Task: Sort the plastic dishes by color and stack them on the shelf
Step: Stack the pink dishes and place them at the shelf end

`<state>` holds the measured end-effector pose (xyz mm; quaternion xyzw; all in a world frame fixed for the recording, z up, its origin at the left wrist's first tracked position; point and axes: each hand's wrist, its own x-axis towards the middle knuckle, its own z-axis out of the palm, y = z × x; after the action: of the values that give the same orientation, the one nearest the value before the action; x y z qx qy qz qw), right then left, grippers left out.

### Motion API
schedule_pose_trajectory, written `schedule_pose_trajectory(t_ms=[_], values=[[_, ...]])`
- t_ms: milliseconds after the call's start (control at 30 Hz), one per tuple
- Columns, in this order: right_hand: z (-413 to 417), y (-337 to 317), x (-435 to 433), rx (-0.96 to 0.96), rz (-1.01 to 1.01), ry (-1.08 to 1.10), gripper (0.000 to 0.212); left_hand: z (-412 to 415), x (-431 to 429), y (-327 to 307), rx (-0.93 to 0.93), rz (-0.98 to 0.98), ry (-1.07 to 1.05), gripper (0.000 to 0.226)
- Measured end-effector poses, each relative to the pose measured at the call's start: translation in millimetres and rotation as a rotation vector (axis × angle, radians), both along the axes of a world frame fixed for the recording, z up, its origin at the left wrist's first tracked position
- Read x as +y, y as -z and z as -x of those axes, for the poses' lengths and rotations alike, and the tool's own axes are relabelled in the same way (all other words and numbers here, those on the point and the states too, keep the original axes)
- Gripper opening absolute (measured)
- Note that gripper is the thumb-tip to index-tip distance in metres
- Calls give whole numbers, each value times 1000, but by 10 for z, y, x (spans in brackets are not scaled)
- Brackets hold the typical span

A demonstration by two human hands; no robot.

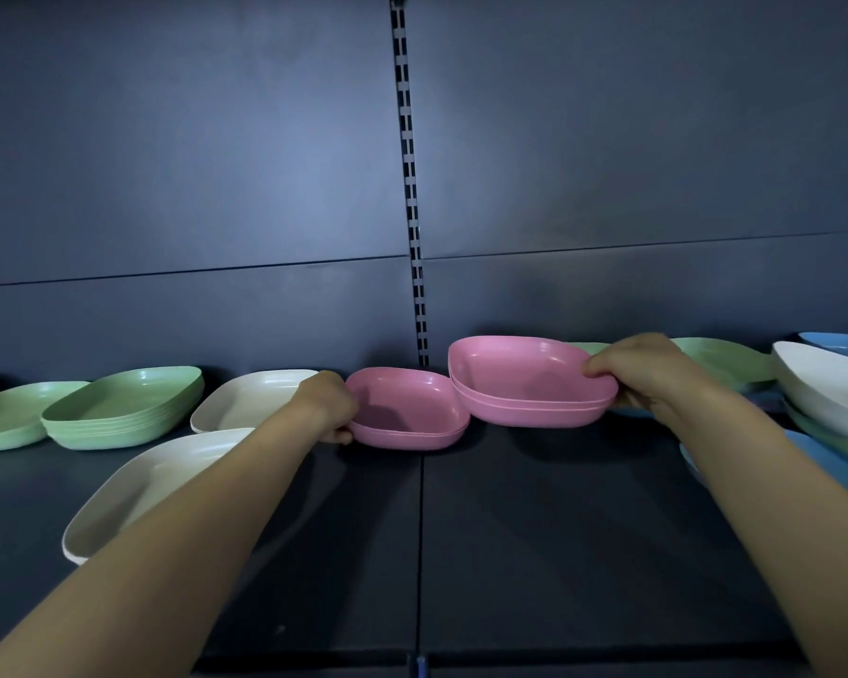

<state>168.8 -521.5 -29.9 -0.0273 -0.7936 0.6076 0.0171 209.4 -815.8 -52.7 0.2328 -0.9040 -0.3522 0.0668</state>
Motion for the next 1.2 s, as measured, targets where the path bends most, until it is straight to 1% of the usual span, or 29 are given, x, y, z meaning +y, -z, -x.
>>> schedule_pose_trajectory(t_ms=[67, 200, 333, 400, 533, 633, 700, 833, 933, 1000, 1067, 1133, 1200], values=[[-59, -24, 64, 0, 23, 0, 8, -116, 65, -59, -1, -65, 5, 20], [-235, -53, 255, -4, 76, -15, 15, -478, 270, -131, 34, -241, 12, 18], [-476, -66, 474, 10, 84, -77, 8, -916, 560, -66, 46, -366, -1, 17], [-591, -56, 585, 21, 71, -77, 10, -1093, 732, 2, 43, -401, -7, 16], [-781, 7, 749, 17, 49, -75, 7, -1312, 979, 144, 69, -471, 23, 18], [-881, 81, 817, 10, 59, -59, 8, -1430, 1035, 197, 90, -594, 55, 17], [-943, 133, 820, -5, 78, -66, 5, -1495, 1020, 223, 101, -671, 84, 20], [-1073, 176, 672, -32, 126, -105, 4, -1553, 933, 283, 124, -671, 152, 26], [-1134, 150, 450, -2, 145, -152, 13, -1565, 907, 326, 165, -664, 162, 28], [-1149, 138, 292, 8, 151, -173, 8, -1557, 907, 336, 188, -692, 143, 36], [-1141, 148, 163, 7, 133, -181, 7, -1544, 900, 307, 187, -745, 91, 49], [-1131, 179, 69, 13, 86, -174, 10, -1531, 898, 269, 164, -770, 72, 59], [-1111, 234, -2, 27, 8, -143, 12, -1512, 897, 255, 145, -750, 95, 60]])
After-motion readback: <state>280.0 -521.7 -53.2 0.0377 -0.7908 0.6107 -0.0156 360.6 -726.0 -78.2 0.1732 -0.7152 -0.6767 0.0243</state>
